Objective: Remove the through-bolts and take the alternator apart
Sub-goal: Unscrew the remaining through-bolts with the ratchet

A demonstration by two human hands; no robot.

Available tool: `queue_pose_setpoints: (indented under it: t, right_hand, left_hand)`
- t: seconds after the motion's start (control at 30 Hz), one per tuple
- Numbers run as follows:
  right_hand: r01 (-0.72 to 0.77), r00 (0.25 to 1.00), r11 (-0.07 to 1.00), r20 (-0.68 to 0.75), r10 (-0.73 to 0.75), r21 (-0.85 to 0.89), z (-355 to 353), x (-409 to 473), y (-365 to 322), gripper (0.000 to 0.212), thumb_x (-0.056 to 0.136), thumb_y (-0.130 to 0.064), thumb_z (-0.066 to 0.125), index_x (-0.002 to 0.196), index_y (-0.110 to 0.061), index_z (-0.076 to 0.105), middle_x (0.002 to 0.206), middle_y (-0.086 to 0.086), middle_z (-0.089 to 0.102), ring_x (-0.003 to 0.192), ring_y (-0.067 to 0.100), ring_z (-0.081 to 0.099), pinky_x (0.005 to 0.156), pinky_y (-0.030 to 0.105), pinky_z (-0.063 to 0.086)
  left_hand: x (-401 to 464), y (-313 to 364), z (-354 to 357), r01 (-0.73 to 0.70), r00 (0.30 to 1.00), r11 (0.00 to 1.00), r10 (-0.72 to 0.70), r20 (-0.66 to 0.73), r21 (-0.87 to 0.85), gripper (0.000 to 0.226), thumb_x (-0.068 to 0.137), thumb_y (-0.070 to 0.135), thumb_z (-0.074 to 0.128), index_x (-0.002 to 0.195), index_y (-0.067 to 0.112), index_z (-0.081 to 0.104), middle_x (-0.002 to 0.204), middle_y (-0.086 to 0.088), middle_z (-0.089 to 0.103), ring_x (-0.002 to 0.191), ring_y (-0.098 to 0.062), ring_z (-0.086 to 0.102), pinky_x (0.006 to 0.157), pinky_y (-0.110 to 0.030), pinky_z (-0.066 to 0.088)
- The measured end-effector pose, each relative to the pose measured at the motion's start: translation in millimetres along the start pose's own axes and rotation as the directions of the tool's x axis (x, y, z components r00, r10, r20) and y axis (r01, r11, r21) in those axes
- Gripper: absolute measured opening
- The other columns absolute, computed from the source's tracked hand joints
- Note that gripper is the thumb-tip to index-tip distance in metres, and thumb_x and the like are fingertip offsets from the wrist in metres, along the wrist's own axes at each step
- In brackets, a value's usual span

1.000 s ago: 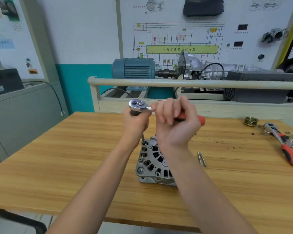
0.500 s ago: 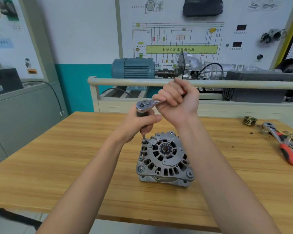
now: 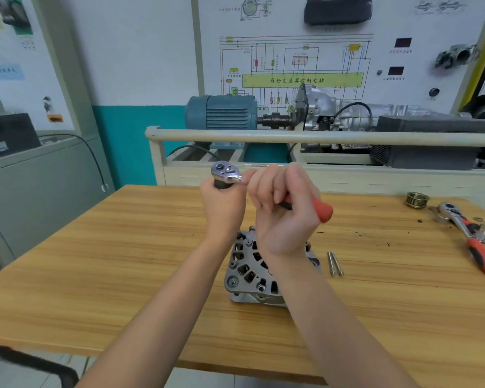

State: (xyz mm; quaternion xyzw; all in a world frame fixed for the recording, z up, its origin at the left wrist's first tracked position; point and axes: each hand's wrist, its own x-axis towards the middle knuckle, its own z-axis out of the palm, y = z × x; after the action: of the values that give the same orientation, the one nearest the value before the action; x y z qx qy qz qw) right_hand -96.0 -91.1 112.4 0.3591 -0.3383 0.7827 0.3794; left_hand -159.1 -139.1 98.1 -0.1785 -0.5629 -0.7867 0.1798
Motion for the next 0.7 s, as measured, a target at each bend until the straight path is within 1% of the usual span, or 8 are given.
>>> queue_pose_setpoints:
  t: [0.07, 0.17, 0.23, 0.3, 0.37, 0.47, 0.6, 0.7]
  right_hand:
    - [-0.194, 0.98, 0.97, -0.026, 0.2, 0.148, -7.4, 18.0, -7.6, 0.042, 0.087, -0.011, 0.037, 0.045, -0.018, 0.042, 0.039, -0.003, 0.034, 0.04, 0.014, 0.031, 0.058, 0.03, 0.041]
    - [-0.513, 0.818, 0.772, -0.059, 0.572, 0.374, -21.0, 52.1, -14.3, 0.042, 0.083, -0.015, 0.039, 0.041, -0.017, 0.037, 0.035, -0.004, 0.028, 0.035, 0.012, 0.027, 0.05, 0.024, 0.04]
    - [-0.617, 0.696, 0.64, -0.06, 0.715, 0.458, -24.8, 69.6, -15.4, 0.039, 0.081, -0.015, 0.04, 0.042, -0.016, 0.034, 0.034, -0.005, 0.026, 0.032, 0.011, 0.025, 0.046, 0.023, 0.036]
    - [-0.629, 0.645, 0.602, -0.101, 0.757, 0.492, -23.8, 78.1, -13.7, 0.039, 0.081, -0.014, 0.041, 0.043, -0.017, 0.033, 0.034, -0.006, 0.025, 0.03, 0.011, 0.023, 0.043, 0.021, 0.032]
    - [-0.554, 0.681, 0.673, -0.198, 0.705, 0.49, -20.2, 75.1, -11.7, 0.043, 0.083, -0.014, 0.04, 0.041, -0.017, 0.033, 0.033, -0.007, 0.024, 0.029, 0.01, 0.022, 0.041, 0.018, 0.031]
    - [-0.373, 0.822, 0.829, -0.266, 0.503, 0.417, -14.3, 48.8, -9.3, 0.05, 0.091, -0.014, 0.034, 0.042, -0.018, 0.035, 0.035, -0.005, 0.024, 0.033, 0.012, 0.023, 0.045, 0.022, 0.037]
    - [-0.12, 0.975, 0.982, -0.17, 0.145, 0.149, 2.0, 8.1, -5.2, 0.043, 0.09, -0.01, 0.035, 0.047, -0.017, 0.039, 0.04, -0.001, 0.032, 0.042, 0.017, 0.031, 0.06, 0.032, 0.043]
    - [-0.027, 0.995, 0.999, -0.094, 0.03, 0.029, 5.7, 4.5, -2.6, 0.04, 0.086, -0.007, 0.035, 0.048, -0.017, 0.042, 0.041, 0.0, 0.035, 0.043, 0.017, 0.033, 0.061, 0.035, 0.041]
  left_hand:
    - [1.1, 3.3, -5.5, 0.0, 0.99, 1.0, 0.001, 0.144, -0.007, 0.032, 0.066, 0.008, 0.06, 0.046, 0.025, 0.043, 0.044, 0.008, 0.036, 0.043, -0.009, 0.029, 0.043, -0.021, 0.024]
    - [7.1, 7.0, -18.0, -0.017, 0.901, 1.0, 0.009, 0.433, 0.016, 0.03, 0.068, 0.005, 0.06, 0.046, 0.02, 0.045, 0.039, 0.005, 0.036, 0.035, -0.012, 0.028, 0.042, -0.023, 0.024]
    - [12.4, 9.5, -21.0, -0.002, 0.812, 0.999, -0.03, 0.583, 0.054, 0.029, 0.071, 0.004, 0.061, 0.049, 0.013, 0.044, 0.038, 0.001, 0.035, 0.035, -0.015, 0.028, 0.044, -0.027, 0.023]
    - [14.0, 10.9, -17.7, 0.052, 0.776, 0.995, -0.095, 0.624, 0.087, 0.034, 0.071, 0.004, 0.06, 0.045, 0.015, 0.042, 0.038, 0.001, 0.032, 0.034, -0.014, 0.026, 0.043, -0.023, 0.021]
    - [12.9, 9.5, -12.3, 0.098, 0.817, 0.991, -0.13, 0.561, 0.087, 0.04, 0.07, 0.006, 0.058, 0.038, 0.022, 0.041, 0.037, 0.005, 0.031, 0.033, -0.011, 0.024, 0.041, -0.017, 0.023]
    - [8.1, 4.0, -6.2, 0.084, 0.929, 0.995, -0.1, 0.356, 0.059, 0.034, 0.066, 0.009, 0.055, 0.037, 0.023, 0.042, 0.036, 0.008, 0.033, 0.033, -0.009, 0.026, 0.04, -0.016, 0.024]
    - [0.9, -1.6, 1.3, 0.05, 0.997, 0.999, -0.05, 0.061, 0.006, 0.009, 0.069, 0.007, 0.058, 0.063, 0.007, 0.051, 0.05, -0.005, 0.038, 0.05, -0.017, 0.032, 0.05, -0.028, 0.027]
    - [-0.3, -0.1, 0.5, 0.048, 0.997, 0.999, -0.05, 0.064, 0.023, 0.004, 0.071, 0.009, 0.059, 0.073, 0.006, 0.057, 0.059, -0.009, 0.043, 0.057, -0.018, 0.036, 0.053, -0.03, 0.031]
